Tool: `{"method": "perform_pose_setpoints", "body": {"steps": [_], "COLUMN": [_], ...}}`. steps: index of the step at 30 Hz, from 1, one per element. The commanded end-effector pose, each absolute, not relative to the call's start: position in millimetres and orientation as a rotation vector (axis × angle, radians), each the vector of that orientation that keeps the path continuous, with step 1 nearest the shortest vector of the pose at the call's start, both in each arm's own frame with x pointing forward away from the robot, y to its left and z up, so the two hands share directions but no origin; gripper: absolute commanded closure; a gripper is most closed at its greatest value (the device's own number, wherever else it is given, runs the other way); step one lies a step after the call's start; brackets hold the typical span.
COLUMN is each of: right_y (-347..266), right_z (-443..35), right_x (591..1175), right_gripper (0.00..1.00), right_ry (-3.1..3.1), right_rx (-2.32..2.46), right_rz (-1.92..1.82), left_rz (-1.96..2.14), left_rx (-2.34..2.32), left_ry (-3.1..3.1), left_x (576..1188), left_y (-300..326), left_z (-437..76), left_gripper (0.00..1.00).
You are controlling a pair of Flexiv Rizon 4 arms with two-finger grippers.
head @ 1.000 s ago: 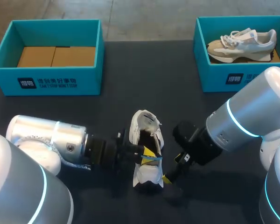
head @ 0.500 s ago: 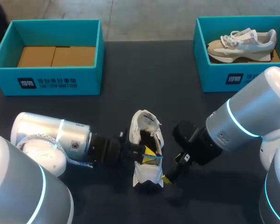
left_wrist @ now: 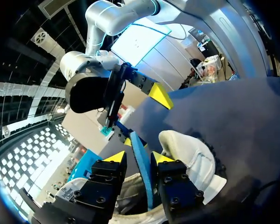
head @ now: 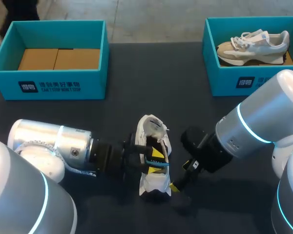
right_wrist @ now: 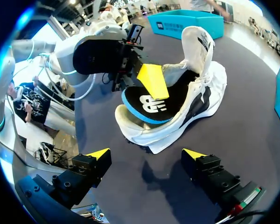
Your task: Take the shoe out of the shoebox, open the shoe tongue, remove and reinsert the insole, then place the shoe into the shoebox
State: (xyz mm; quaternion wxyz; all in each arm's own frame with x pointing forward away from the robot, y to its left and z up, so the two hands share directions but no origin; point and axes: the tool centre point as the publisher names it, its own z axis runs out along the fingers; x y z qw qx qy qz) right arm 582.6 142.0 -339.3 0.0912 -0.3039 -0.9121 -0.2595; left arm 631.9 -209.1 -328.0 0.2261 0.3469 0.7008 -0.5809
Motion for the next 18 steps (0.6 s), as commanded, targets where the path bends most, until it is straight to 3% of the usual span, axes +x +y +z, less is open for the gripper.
{"method": "perform_pose_setpoints", "body": {"steps": [1,3,18], "right_y": [141.9,141.9,141.9], "right_z": [-339.7,-339.7,-339.7], "right_x": [580.9,580.9,580.9], "right_gripper": [0.0,0.0,0.0], "right_ry": [-2.711,-2.711,-2.711], "right_rx": [-0.906,-0.906,-0.906], "right_rz": [-0.774,-0.774,-0.774], "left_rz": [-1.594,-1.588,-1.508], "left_rx": [0.958,0.969,0.991], "left_ry": [1.931,1.937,2.007], "left_x": [624.0,623.5,644.3], "left_y": [-200.5,-201.0,-205.9], "left_z": [-322.1,-322.4,-351.7], "left_gripper": [0.82,1.0,1.0]}}
